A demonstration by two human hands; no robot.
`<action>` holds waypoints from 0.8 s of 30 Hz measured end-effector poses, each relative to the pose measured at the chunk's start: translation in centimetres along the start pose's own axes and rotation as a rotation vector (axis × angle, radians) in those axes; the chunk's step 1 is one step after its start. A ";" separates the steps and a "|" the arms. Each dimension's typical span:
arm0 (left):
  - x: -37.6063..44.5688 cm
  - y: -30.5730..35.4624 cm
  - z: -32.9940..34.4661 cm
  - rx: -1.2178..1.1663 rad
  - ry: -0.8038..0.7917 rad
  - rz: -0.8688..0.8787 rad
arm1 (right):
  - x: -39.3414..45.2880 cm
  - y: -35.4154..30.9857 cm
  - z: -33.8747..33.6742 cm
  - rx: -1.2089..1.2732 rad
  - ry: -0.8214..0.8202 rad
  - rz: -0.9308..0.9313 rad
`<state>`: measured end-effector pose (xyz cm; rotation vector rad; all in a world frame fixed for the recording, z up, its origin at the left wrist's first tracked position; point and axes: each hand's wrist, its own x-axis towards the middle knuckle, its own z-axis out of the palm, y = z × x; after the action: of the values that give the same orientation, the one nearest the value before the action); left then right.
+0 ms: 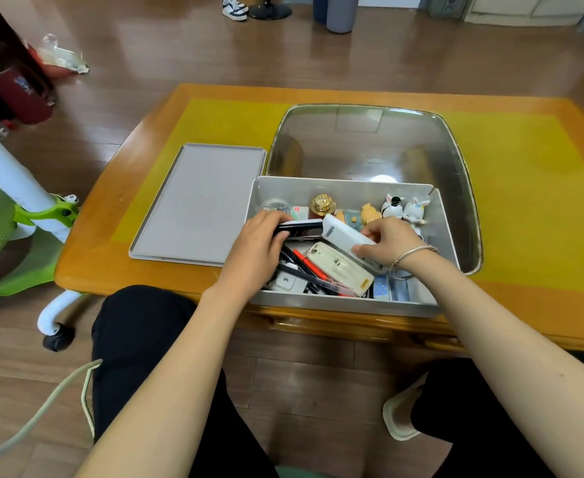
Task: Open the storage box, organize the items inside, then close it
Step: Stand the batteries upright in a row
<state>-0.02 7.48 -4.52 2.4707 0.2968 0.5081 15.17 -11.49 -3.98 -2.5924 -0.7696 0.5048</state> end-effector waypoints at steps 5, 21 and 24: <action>0.0 -0.1 0.4 0.009 0.020 -0.022 | -1.8 1.4 -2.8 -0.165 0.362 -0.038; -0.2 0.5 0.3 -0.077 -0.120 -0.047 | -3.3 0.5 -1.5 -0.178 0.168 -0.217; -0.2 1.4 0.8 -0.092 -0.165 -0.062 | -3.3 -0.9 -0.2 -0.232 -0.048 -0.166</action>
<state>0.29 5.91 -4.34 2.3886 0.2760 0.2839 12.26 -12.77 -2.60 -2.7013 -1.1080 0.4520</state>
